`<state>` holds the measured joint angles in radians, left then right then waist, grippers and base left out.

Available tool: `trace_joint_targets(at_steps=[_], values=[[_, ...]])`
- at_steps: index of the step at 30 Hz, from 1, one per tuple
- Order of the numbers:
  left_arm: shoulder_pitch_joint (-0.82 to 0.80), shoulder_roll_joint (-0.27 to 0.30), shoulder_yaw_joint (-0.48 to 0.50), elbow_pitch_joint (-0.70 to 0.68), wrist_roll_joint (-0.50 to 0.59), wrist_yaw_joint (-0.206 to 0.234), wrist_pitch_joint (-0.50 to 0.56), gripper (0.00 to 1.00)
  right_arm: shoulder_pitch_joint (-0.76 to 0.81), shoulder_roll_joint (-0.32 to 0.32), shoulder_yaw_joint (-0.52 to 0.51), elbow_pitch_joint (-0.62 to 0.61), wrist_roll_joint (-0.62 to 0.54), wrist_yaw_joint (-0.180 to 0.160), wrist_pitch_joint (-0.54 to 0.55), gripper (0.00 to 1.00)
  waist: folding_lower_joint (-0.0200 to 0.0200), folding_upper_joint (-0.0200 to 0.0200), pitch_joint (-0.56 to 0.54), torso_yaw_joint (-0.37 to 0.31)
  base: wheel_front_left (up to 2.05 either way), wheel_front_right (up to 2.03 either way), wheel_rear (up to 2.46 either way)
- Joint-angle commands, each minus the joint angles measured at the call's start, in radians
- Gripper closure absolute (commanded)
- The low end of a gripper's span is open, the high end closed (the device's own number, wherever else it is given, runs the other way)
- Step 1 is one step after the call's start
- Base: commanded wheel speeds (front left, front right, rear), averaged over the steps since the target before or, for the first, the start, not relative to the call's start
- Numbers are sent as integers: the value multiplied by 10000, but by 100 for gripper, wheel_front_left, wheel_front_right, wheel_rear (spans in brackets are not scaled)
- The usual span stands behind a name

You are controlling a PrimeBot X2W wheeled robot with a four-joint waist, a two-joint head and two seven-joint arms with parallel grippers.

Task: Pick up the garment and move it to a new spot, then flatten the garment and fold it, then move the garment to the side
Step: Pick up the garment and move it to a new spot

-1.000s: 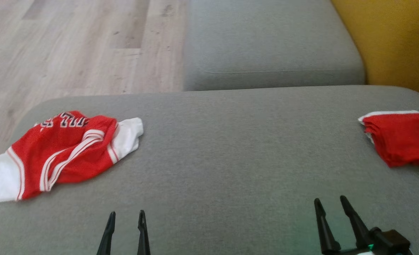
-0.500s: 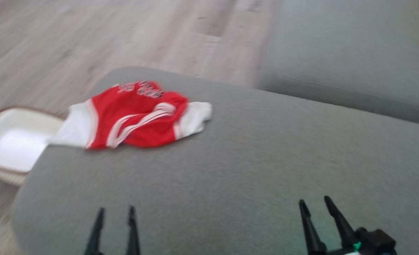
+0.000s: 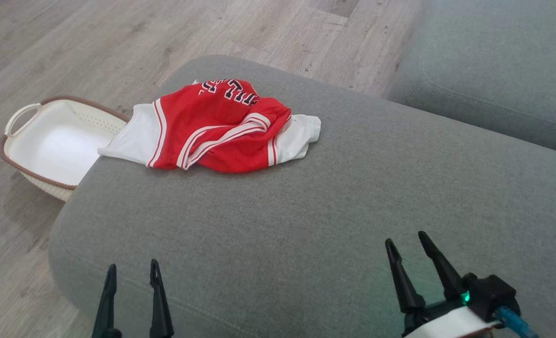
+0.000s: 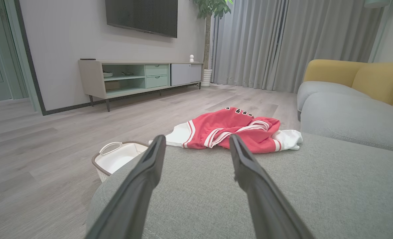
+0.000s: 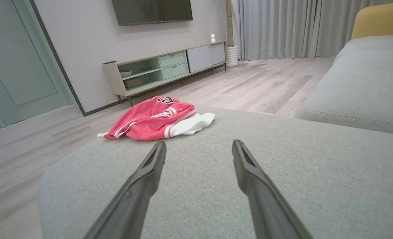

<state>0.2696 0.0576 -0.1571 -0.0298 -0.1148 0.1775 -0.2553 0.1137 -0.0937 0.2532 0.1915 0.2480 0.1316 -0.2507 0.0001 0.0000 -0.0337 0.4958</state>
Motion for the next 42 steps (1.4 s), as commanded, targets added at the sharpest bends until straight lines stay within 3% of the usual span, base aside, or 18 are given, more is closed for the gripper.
trace_joint_targets(at_steps=[1, 9, 16, 20, 29, 36, 42], values=[[-469, -70, 306, -358, -37, 26, -65, 0, -198, -235, 124, -310, 57, -9, -110, 0, -1, 0, 26, 19, 0, 0, 0], [-2246, 184, 316, -224, 219, -691, -65, 0, 345, -563, -522, -781, -252, -9, -110, 0, -1, 0, 895, 217, 0, 0, 0], [-5315, 371, 321, 196, 299, -1260, -65, 0, -119, -1734, -682, -1505, -431, -9, -111, 0, -1, 0, 2744, -130, 0, 0, 0], [-7866, 383, 134, 1080, 234, -1709, 196, 0, -471, -2608, -975, -2067, -376, -9, -111, 0, -1, 0, 3799, -247, 0, 0, 0], [-12187, 299, 236, 5300, -1146, -2687, 2856, 0, -1085, -4013, -1649, -3383, -177, -9, 37, 0, -1, 0, 5213, -861, 0, 0, 0], [-13237, 270, 405, 8795, -1962, -2874, 4025, 0, -953, -4361, -2117, -4185, -123, -9, 448, 0, -1, 0, 5702, -1259, 0, 0, 0], [-13471, 246, 355, 10763, -2188, -2925, 3908, 0, -896, -4452, -2321, -4622, -109, -9, 590, 0, -1, 0, 6208, -1475, 0, 0, 0]])
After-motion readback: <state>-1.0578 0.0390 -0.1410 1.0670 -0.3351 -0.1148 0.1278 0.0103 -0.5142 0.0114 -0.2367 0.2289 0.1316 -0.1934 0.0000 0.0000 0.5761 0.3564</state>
